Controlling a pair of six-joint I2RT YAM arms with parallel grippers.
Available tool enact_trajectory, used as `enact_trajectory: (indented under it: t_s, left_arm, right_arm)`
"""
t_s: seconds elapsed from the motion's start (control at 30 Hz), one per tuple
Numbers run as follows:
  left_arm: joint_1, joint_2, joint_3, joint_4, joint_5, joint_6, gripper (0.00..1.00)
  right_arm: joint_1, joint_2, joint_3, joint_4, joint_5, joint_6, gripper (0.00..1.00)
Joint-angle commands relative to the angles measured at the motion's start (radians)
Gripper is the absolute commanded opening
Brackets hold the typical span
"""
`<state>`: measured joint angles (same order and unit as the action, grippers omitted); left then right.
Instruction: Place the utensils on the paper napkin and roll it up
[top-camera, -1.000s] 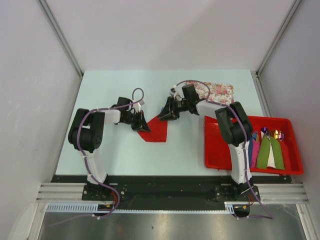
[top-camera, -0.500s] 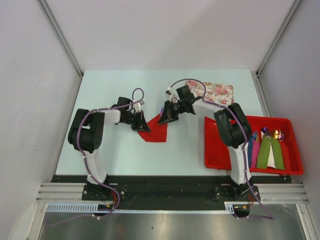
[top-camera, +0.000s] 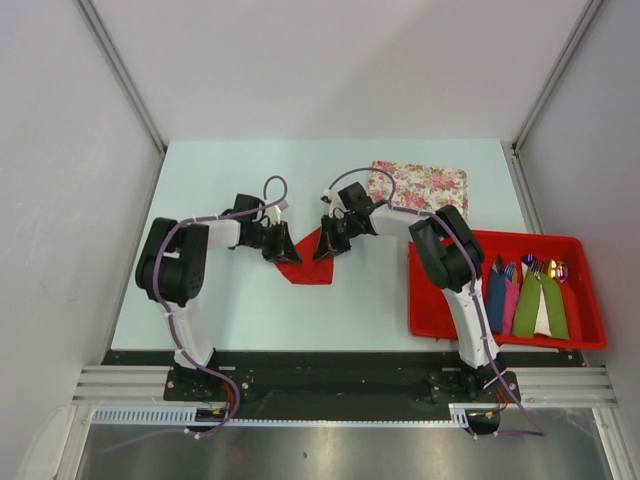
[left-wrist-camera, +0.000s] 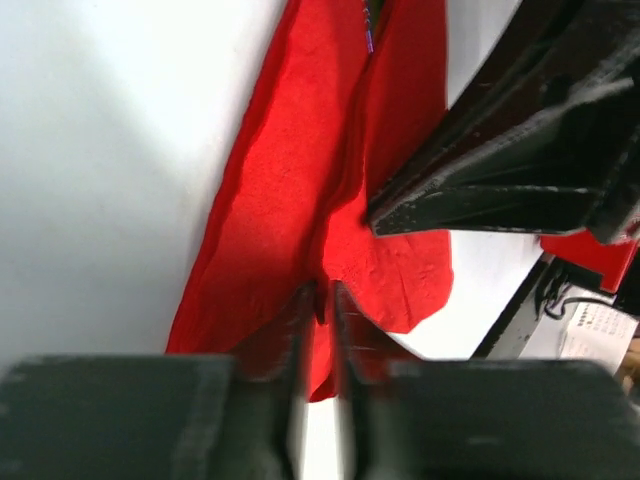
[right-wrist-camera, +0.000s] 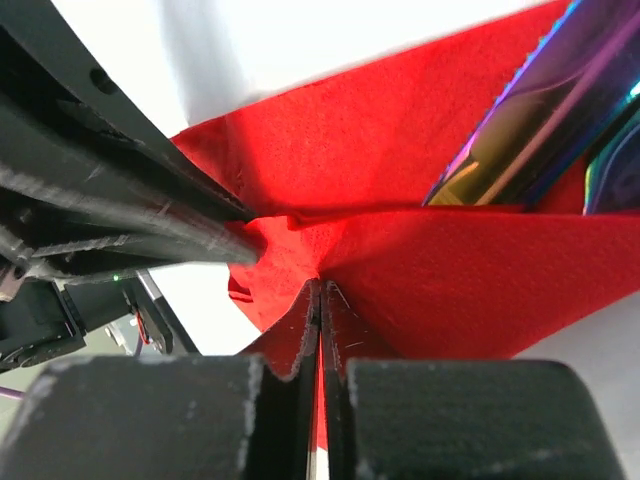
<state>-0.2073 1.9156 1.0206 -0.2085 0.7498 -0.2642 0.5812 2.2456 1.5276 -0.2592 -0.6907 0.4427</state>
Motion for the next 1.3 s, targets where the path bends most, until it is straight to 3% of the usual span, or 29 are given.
enact_trajectory:
  t_s: [0.0,0.03,0.1,0.23,0.5,0.67,0.93,1.1,1.27]
  left_arm:
    - [0.032,-0.090,-0.043,0.064,0.009,0.022,0.31]
    - [0.035,-0.108,-0.054,0.078,0.038,0.025,0.39]
    - [0.043,-0.166,-0.089,0.115,0.069,0.029,0.43]
    - [0.033,-0.217,-0.140,0.190,0.129,-0.021,0.43]
    - [-0.058,-0.145,-0.163,0.326,0.157,-0.127,0.27]
    - [-0.096,-0.075,-0.159,0.376,0.132,-0.168,0.22]
    - [-0.098,0.043,-0.152,0.311,-0.010,-0.167,0.09]
    - [-0.098,0.065,-0.151,0.242,-0.052,-0.150,0.02]
    - [-0.098,0.065,-0.145,0.230,-0.083,-0.153,0.00]
  right_arm:
    - [0.009,0.048,0.029,-0.006,0.082,-0.018,0.00]
    - [0.009,0.052,0.029,-0.006,0.083,-0.013,0.00]
    - [0.009,0.060,0.028,-0.005,0.086,-0.003,0.00]
    - [0.008,0.069,0.026,0.001,0.083,0.016,0.00]
    - [0.002,0.078,0.023,0.020,0.046,0.036,0.00]
    - [-0.004,0.078,0.020,0.040,0.026,0.051,0.00]
    - [-0.012,0.059,0.016,0.074,-0.024,0.083,0.00]
    - [-0.043,-0.015,0.032,0.110,-0.062,0.102,0.14]
    - [-0.057,-0.070,0.083,-0.021,0.011,-0.024,0.12]
